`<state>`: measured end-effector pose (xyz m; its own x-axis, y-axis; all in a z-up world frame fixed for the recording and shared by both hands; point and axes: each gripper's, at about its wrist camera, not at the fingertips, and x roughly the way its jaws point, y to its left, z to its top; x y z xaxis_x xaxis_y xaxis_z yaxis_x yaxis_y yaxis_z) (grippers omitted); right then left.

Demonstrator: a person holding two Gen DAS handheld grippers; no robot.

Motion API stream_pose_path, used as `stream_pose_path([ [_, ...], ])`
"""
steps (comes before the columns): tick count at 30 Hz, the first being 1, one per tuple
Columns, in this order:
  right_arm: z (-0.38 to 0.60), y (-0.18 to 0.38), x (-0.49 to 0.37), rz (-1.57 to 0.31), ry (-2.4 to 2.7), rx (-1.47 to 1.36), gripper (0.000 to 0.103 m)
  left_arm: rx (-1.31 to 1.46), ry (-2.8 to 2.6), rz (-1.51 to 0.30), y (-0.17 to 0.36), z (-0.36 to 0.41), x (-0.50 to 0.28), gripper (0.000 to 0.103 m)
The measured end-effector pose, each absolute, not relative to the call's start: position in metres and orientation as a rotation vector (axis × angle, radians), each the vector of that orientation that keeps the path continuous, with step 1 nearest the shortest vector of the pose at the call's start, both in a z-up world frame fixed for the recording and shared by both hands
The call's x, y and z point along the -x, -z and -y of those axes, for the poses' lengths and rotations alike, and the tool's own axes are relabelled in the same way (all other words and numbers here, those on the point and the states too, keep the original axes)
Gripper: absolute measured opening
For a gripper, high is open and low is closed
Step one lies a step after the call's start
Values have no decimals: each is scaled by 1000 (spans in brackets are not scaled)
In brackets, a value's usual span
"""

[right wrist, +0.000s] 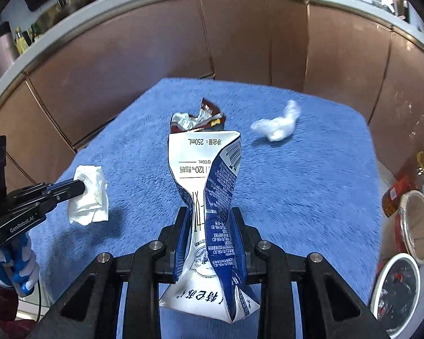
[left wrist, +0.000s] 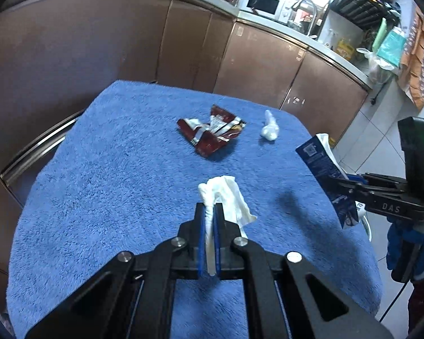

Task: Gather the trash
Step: 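Carry the tissue and carton to the black-lined bin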

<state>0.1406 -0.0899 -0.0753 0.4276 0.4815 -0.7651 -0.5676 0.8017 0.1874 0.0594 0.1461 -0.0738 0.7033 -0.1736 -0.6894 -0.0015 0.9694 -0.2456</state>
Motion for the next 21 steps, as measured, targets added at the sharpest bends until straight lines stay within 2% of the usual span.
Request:
stream_pose_path([
  [14, 184, 31, -96, -735, -519, -58, 27, 25, 150, -674, 5, -66, -39, 5],
  [21, 252, 33, -95, -690, -391, -146, 27, -89, 240, -650, -13, 0, -56, 5],
])
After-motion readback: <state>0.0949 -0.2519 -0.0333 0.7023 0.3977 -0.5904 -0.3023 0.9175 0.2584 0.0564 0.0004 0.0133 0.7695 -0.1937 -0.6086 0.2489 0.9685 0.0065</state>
